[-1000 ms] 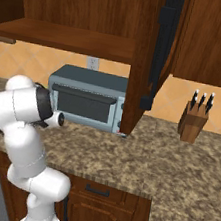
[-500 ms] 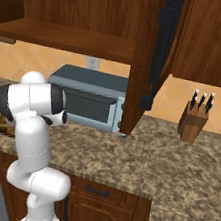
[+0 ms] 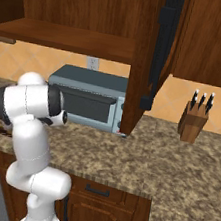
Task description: Pick the kettle from the counter and place it on the tray. Then pick the mug from the cabinet and place it on the tray. Then close the cabinet doors.
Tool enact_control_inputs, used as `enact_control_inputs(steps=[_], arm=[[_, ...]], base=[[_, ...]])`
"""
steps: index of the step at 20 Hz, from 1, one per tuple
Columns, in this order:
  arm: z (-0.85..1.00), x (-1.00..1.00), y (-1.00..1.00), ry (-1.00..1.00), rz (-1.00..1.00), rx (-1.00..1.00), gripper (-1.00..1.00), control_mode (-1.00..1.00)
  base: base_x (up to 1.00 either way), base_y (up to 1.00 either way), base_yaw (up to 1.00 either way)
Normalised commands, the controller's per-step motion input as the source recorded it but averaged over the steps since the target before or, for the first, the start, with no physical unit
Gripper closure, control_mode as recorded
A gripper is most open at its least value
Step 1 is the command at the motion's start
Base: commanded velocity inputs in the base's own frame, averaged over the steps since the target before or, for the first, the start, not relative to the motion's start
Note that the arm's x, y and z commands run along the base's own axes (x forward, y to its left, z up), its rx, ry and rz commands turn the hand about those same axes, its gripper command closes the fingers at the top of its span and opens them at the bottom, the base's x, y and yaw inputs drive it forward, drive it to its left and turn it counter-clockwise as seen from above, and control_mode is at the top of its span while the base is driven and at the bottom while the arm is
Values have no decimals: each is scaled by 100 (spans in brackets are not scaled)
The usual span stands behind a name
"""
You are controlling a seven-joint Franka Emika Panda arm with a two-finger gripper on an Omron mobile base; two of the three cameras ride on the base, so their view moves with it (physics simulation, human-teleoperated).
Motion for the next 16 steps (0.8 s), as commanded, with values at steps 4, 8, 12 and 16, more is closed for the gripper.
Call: enact_control_inputs(steps=[4, 8, 12, 16], arm=[[31, -15, 0, 0, 0, 0, -100, -100], [1, 0, -1, -2, 0, 0, -100, -100], [0, -10, -10, -3, 0, 0, -100, -100], [20, -37, -21, -5, 0, 0, -100, -100]], base=[[0, 0, 0], [0, 0, 0], [0, 0, 0], [0, 0, 0]])
